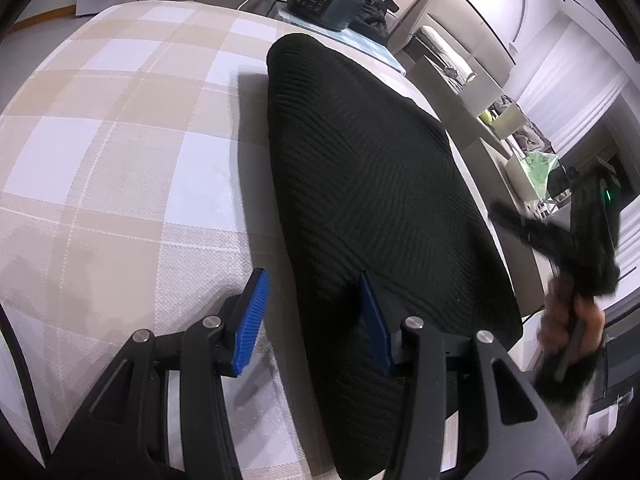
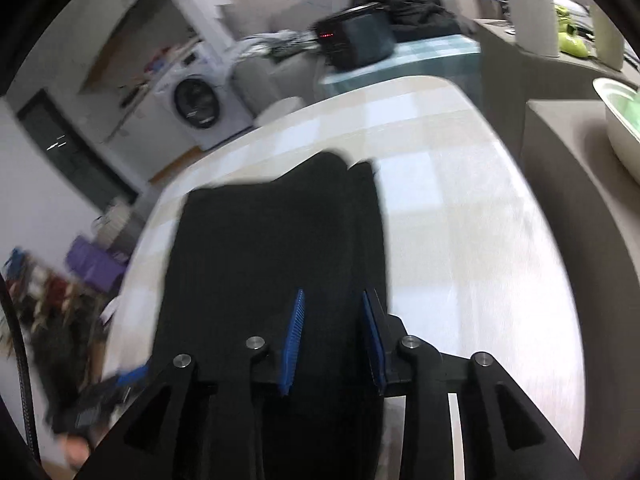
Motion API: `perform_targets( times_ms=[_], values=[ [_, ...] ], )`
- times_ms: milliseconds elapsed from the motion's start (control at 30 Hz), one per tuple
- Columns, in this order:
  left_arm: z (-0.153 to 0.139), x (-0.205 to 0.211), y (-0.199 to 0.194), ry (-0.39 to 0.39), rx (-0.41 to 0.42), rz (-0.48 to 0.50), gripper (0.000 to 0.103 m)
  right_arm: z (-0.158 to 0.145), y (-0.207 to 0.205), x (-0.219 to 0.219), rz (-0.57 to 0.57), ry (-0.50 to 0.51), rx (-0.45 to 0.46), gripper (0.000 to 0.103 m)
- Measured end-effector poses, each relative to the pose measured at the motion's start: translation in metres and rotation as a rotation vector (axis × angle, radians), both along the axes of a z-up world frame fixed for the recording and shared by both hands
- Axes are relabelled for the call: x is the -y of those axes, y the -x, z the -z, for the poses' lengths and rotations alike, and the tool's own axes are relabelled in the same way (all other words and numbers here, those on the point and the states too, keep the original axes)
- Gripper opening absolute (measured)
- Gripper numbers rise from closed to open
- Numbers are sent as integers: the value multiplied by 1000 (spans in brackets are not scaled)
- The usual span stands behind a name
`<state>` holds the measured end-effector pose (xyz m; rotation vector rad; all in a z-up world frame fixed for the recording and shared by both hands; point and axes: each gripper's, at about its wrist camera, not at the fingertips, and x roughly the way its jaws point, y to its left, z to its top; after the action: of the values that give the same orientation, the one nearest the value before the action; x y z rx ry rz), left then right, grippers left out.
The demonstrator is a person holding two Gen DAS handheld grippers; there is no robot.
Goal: Fold small clothes
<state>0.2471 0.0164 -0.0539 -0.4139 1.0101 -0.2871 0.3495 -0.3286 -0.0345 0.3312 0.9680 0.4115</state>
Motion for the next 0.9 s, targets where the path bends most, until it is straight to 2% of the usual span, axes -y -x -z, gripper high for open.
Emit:
perform_targets(
  times_ms=[133, 200, 233, 333, 400, 433, 500, 533, 600, 667, 700, 800, 867, 900],
  values=[
    [2, 4, 0, -1, -4, 7, 43, 25, 16, -14, -52, 9, -71, 30],
    [0, 6, 2, -5, 2, 8, 43, 34, 11, -19, -35, 17, -77, 22],
    [-2, 6, 4, -9, 5, 6, 43, 32, 14, -22, -33, 16, -69, 11],
    [-6, 3, 9, -9, 17, 0, 43, 2, 30, -24, -40, 3, 70, 9],
    [-6, 1, 12, -7, 18, -1, 43, 0, 38, -23, -35, 25, 69, 9],
    [-5, 2, 12, -4, 13, 0, 43, 9, 38, -23, -21, 56, 46, 9],
    [-2, 5, 13, -1, 3, 12, 43, 30, 39, -28, 2, 187, -23, 9],
    [-2, 6, 13, -5, 2, 19, 43, 36, 40, -29, 6, 203, -37, 11],
    [-1, 10, 15, -13, 1, 35, 43, 30, 50, -26, 1, 152, -16, 16],
    [2, 14, 17, 1, -13, 55, 43, 23, 61, -20, -3, 111, 6, 31],
    [4, 16, 17, 5, -20, 62, 43, 21, 69, -17, -11, 72, 4, 35],
    [8, 20, 19, -1, -25, 61, 43, 27, 81, -22, -95, -12, -26, 36],
    [7, 22, 19, 2, -27, 61, 43, 38, 86, -33, -113, 33, -41, 35],
    [6, 23, 19, -1, -27, 60, 43, 41, 84, -36, -111, 42, -41, 30]
  ],
)
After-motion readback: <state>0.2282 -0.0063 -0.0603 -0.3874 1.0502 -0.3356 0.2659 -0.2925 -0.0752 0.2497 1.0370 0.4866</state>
